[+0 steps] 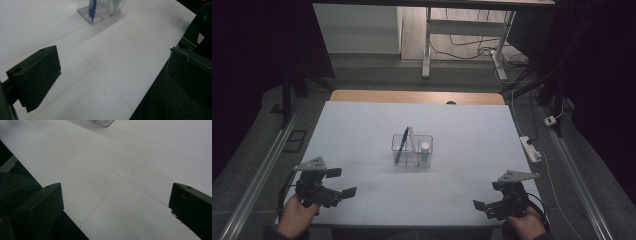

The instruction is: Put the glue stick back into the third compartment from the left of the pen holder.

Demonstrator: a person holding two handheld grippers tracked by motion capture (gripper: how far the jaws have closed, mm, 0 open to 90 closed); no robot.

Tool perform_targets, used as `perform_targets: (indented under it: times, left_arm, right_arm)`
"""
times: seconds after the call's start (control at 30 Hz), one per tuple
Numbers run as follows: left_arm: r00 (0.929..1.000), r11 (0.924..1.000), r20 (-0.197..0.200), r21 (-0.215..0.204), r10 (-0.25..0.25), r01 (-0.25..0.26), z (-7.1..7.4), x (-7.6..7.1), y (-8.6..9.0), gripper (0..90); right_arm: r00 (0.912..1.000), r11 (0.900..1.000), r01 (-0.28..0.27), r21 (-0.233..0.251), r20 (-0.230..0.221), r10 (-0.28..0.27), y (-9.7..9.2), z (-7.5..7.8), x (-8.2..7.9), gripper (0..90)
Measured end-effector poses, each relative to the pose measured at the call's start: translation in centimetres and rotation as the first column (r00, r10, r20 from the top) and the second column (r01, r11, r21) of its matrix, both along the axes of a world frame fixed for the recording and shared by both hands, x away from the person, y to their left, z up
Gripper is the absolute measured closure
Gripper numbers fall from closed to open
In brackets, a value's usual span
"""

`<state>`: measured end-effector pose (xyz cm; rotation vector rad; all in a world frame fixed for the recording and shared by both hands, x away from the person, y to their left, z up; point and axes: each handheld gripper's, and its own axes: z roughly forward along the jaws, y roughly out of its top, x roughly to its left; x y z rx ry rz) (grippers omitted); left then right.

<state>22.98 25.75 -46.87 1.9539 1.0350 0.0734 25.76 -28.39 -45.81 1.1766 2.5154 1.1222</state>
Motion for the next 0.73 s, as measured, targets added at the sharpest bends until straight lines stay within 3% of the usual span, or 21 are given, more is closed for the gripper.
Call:
perform_targets:
  times: [0.3,0.47,0.63,0.73]
  left_arm:
    - [0.9971,0.9971,-0.017,0.022,0.074,-0.073,-0.8,-2.6,2.4,0.0]
    - [0.992,0.9903,-0.019,0.064,0.125,-0.123,-0.8,-3.8,3.2,0.0]
    - [0.9889,0.9823,-0.04,0.127,0.143,-0.137,-0.9,-4.0,3.1,0.0]
    - [0.9884,0.9826,-0.047,0.125,0.144,-0.137,-0.9,-3.9,3.1,0.0]
  right_arm:
    - [1.0,1.0,0.005,0.004,-0.002,-0.005,-0.1,0.0,0.0,0.0]
    - [1.0,1.0,0.005,0.002,-0.002,-0.005,0.0,0.0,0.0,0.0]
    - [1.0,1.0,0.006,0.0,-0.003,-0.006,0.0,0.0,0.0,0.0]
    - [1.0,1.0,0.008,-0.003,-0.004,-0.008,0.1,0.0,0.0,0.0]
